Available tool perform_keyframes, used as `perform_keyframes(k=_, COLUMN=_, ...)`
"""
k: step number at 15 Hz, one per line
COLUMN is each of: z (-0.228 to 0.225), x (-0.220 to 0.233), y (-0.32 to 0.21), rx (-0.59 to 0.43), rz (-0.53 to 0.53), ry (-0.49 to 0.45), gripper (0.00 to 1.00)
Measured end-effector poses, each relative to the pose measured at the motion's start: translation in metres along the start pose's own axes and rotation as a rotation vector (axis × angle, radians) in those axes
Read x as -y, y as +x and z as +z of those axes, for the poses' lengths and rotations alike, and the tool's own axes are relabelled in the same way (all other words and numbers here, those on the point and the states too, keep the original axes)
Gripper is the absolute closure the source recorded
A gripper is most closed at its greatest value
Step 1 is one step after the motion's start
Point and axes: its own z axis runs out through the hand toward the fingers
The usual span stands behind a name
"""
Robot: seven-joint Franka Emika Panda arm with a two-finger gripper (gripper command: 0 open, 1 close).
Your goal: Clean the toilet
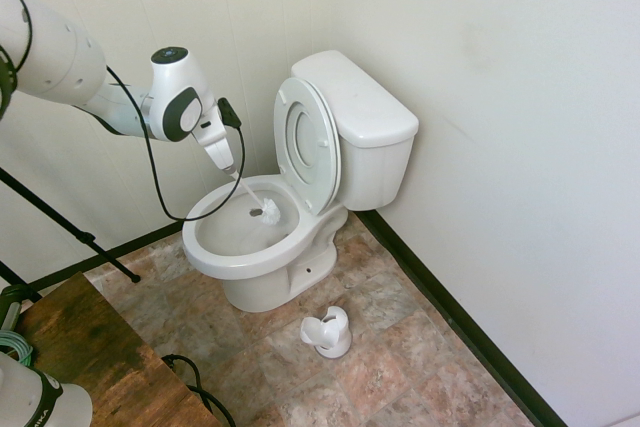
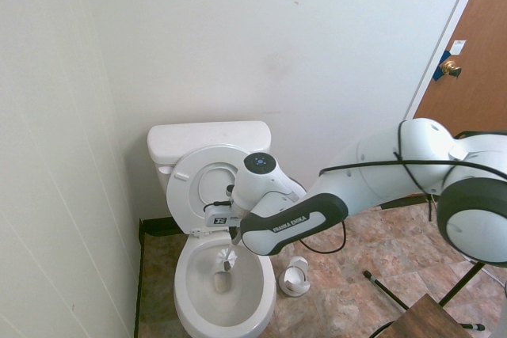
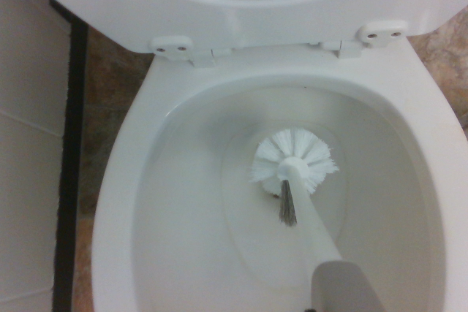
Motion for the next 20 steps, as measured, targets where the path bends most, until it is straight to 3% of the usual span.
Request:
perform_keyframes(k=7, z=0.078, x=0.040, y=-0.013, rx=-0.042, rz=0.046, ry=-0.033, gripper=1.00)
perform_keyframes(k=14, z=0.111, x=0.079, y=-0.024, rx=-0.057, rz=0.056, ry=-0.062, gripper=1.00)
perform_keyframes(k=20, z=0.120, x=0.071, y=-0.067, rx=-0.067, rz=0.018, ry=-0.078, gripper=1.00)
